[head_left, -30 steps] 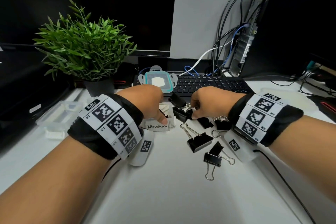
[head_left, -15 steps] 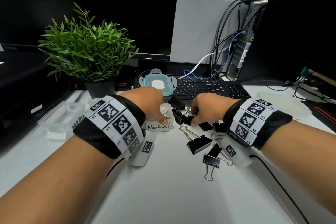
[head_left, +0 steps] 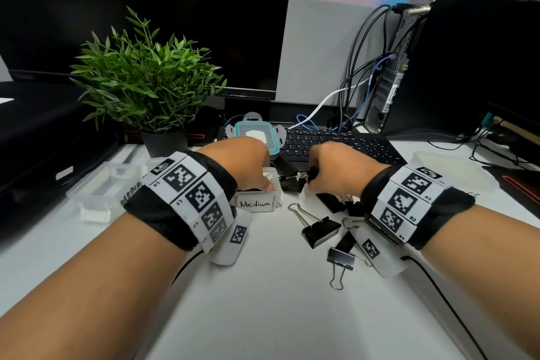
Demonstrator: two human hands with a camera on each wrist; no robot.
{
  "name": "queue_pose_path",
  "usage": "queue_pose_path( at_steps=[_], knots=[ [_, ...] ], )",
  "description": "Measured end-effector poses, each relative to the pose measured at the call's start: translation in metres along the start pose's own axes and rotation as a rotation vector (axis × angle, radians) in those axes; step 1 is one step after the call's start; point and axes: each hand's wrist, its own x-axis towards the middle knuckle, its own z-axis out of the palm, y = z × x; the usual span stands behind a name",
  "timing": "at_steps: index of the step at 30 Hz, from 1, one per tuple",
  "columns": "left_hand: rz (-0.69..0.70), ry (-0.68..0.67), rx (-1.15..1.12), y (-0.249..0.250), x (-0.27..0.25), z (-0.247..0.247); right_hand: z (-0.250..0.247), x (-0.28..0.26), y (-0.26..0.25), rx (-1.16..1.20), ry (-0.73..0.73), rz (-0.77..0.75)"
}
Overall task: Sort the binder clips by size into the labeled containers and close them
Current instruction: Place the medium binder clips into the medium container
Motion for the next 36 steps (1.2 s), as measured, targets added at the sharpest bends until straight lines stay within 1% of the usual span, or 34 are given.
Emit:
queue_pose_path(
  at_steps=[2, 5, 7, 9, 12, 16, 23, 30, 36],
  knots=[
    [0.013, 0.060, -0.045, -0.003, -0.001, -0.002, -0.003, -0.003, -0.001, 0.081, 0.101, -0.003],
    [0.052, 0.162, -0.124, -0.005, -0.001, -0.006, -0.006, -0.005, -0.003, 0.183, 0.222, -0.067],
    [0.072, 0.208, -0.182, -0.005, 0.000, -0.007, -0.007, -0.006, -0.005, 0.248, 0.276, -0.126],
    [0.078, 0.241, -0.237, -0.005, 0.002, -0.006, -0.009, -0.009, -0.007, 0.306, 0.300, -0.198],
    [0.072, 0.273, -0.306, -0.007, 0.004, -0.005, -0.008, -0.011, -0.010, 0.342, 0.313, -0.279],
    [0.081, 0.312, -0.331, -0.009, 0.006, -0.004, -0.007, -0.010, -0.011, 0.365, 0.344, -0.327],
    [0.082, 0.329, -0.318, -0.013, 0.005, -0.007, -0.004, -0.006, -0.009, 0.340, 0.304, -0.320],
    [0.101, 0.403, -0.448, -0.010, 0.004, -0.010, -0.003, -0.005, -0.011, 0.337, 0.268, -0.330],
    [0.144, 0.412, -0.583, -0.006, 0.003, -0.009, -0.003, -0.003, -0.013, 0.264, 0.254, -0.341]
  ],
)
